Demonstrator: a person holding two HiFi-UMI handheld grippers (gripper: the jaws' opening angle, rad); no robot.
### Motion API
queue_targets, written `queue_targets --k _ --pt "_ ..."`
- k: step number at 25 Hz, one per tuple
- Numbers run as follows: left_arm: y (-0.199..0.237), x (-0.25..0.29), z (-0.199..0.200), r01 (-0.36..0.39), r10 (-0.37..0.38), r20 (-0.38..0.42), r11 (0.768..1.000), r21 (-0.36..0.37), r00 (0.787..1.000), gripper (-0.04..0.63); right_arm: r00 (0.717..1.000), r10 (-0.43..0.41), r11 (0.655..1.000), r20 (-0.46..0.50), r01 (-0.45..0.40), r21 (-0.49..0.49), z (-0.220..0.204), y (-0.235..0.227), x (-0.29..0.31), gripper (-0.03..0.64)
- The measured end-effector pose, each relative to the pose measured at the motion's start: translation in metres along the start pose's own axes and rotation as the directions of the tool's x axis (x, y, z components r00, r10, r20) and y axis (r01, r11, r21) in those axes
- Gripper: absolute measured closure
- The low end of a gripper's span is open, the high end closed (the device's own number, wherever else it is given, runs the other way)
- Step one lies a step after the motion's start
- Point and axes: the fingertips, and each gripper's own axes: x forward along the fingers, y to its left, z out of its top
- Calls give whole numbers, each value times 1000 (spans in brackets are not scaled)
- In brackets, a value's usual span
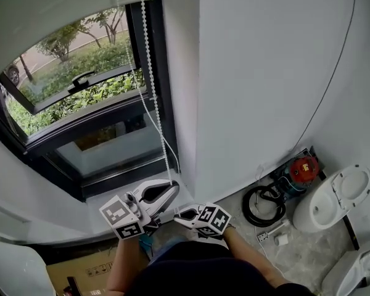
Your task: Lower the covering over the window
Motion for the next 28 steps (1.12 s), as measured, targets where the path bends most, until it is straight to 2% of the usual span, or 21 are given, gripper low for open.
queue_targets --k 4,6,8,10,13,18,22,25,28 --pt "6 0 -1 -11 11 -4 1000 -14 1000 571 1000 13 999 1 -13 31 2 1 2 595" --pt "6 3 -10 -12 12 -49 1000 9 999 572 1000 22 998 -22 -21 51 -5 2 6 595" --pt "4 6 -28 16 -16 -108 1000 7 994 572 996 14 1000 -92 -12 21 -18 1 12 595" --pt "3 0 -38 38 -43 -93 998 -57 995 572 992 17 1000 -125 -15 12 -27 3 16 595" --pt "10 -13 -35 36 -41 -34 989 -145 999 572 994 19 999 -104 -14 47 -25 2 20 595" --pt "21 -21 -32 45 -52 -58 992 -116 997 572 988 -58 998 -142 58 -10 -18 -8 21 594" --pt "21 -23 -33 62 -68 -69 994 -94 995 572 984 -114 993 -137 115 0 -7 -12 9 592" --pt "18 -24 -32 97 -102 -62 992 -75 993 572 984 -159 987 -86 158 -9 13 -12 -6 580" --pt "20 -30 -29 99 -102 -42 992 -77 994 572 985 -174 985 -6 174 -9 37 -8 -19 518"
